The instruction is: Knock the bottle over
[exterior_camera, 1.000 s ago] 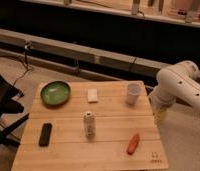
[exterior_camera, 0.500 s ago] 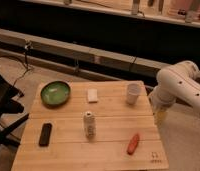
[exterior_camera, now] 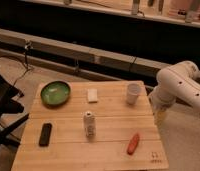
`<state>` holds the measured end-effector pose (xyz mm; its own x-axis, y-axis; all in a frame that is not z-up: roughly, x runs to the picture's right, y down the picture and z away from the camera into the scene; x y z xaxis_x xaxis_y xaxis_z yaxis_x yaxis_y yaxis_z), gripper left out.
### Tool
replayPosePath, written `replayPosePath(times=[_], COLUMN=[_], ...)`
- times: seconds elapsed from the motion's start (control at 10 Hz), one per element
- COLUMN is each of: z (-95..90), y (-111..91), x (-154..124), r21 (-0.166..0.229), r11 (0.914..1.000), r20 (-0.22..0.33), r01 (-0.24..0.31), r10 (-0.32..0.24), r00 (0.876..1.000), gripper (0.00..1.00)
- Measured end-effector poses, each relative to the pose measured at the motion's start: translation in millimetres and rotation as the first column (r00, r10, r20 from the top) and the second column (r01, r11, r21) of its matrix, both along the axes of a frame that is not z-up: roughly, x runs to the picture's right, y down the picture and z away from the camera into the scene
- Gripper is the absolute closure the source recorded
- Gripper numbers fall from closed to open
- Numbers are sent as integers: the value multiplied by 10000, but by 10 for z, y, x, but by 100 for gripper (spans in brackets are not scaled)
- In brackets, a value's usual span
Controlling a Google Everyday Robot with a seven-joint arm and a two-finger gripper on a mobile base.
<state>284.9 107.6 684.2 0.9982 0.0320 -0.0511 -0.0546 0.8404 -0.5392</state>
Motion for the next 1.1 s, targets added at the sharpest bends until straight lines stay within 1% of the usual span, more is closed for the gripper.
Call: replayPosePath(times=[0.4, 0.7, 1.1], z=[-1, -18, -25], y=[4, 11, 13], x=[-5, -90, -99], r21=[-6, -37, -37], r11=[10000, 9999, 9999], r20=[3, 73, 81], r01=[20, 123, 166], r10=[-20, -123, -166], r00=[10000, 9999, 9998], gripper=[20, 20, 20])
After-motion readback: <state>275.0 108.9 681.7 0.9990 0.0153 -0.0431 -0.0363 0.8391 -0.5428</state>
